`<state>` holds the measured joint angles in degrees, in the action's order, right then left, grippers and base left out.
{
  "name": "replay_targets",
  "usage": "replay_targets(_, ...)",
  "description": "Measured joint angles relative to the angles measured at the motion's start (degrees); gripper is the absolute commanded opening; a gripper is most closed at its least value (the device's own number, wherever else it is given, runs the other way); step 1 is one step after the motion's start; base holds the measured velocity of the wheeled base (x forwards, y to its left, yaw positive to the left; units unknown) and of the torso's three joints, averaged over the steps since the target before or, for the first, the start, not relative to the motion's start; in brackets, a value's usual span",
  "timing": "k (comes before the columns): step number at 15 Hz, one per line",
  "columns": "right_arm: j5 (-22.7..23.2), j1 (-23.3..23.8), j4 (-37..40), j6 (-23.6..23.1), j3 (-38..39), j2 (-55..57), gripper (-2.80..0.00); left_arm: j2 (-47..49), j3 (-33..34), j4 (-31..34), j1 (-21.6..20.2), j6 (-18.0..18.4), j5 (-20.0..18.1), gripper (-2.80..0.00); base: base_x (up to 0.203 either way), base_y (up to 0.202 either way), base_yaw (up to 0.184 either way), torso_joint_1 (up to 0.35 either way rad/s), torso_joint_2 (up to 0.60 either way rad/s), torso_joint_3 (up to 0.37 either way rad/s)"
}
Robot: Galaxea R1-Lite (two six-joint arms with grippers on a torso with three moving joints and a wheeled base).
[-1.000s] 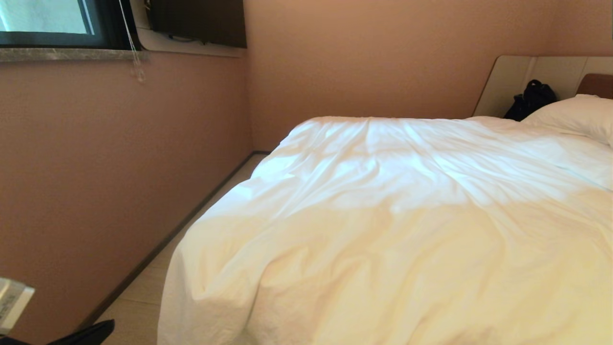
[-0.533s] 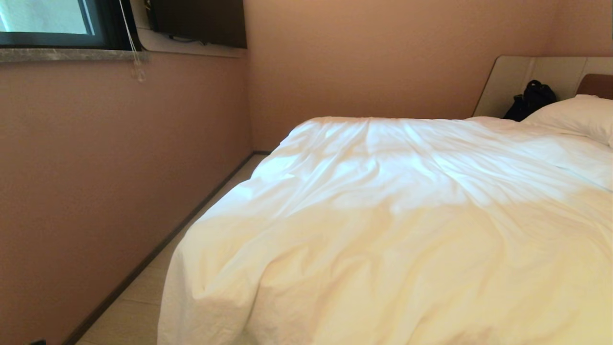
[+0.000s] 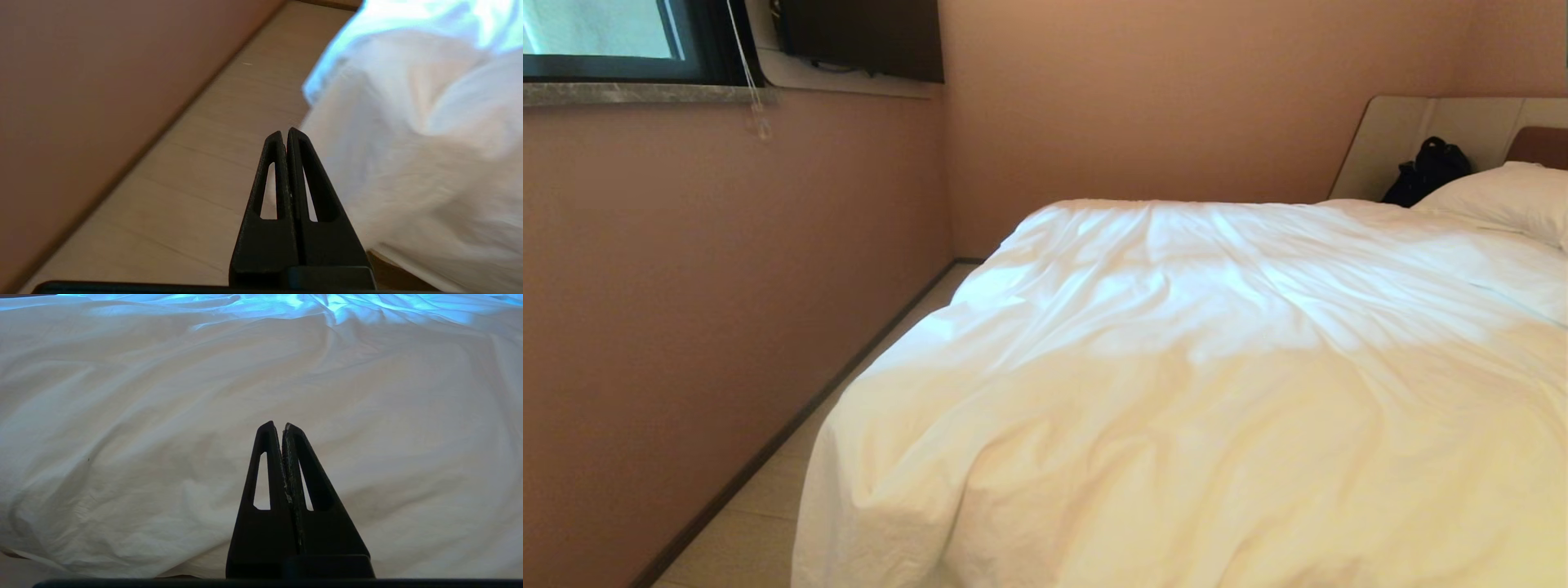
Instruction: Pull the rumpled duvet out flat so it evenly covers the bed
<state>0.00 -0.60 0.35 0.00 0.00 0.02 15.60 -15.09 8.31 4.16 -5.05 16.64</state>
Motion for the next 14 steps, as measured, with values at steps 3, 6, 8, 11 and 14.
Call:
replay_targets(3, 0.0, 0.0, 0.0, 0.0, 0.0, 0.0, -2.8, -4.1, 1.3, 0.2, -3.4, 3.8, -0.5, -2.8, 0.0, 0.0, 0.0, 0.0, 0.0, 0.0)
replay_targets(6, 0.0, 0.0, 0.0, 0.0, 0.0, 0.0, -2.8, -10.6, 4.5, 0.2, -3.9, 7.8, -6.3, -2.8, 0.0, 0.0, 0.0, 0.0, 0.0, 0.0)
replay_targets(8, 0.0, 0.0, 0.0, 0.0, 0.0, 0.0, -2.8, -13.4, 6.7, -0.3, -3.9, 8.6, -10.4, -2.8, 0.0, 0.0, 0.0, 0.0, 0.0, 0.0)
replay_targets(11, 0.0, 0.0, 0.0, 0.0, 0.0, 0.0, -2.8, -15.1, 9.7, -2.2, -4.0, 8.5, -11.9, -2.8, 0.0, 0.0, 0.0, 0.0, 0.0, 0.0)
replay_targets(14, 0.0, 0.0, 0.0, 0.0, 0.0, 0.0, -2.8, -15.5, 11.6, -2.6, -4.0, 8.7, -15.4, -2.8, 0.0, 0.0, 0.0, 0.0, 0.0, 0.0)
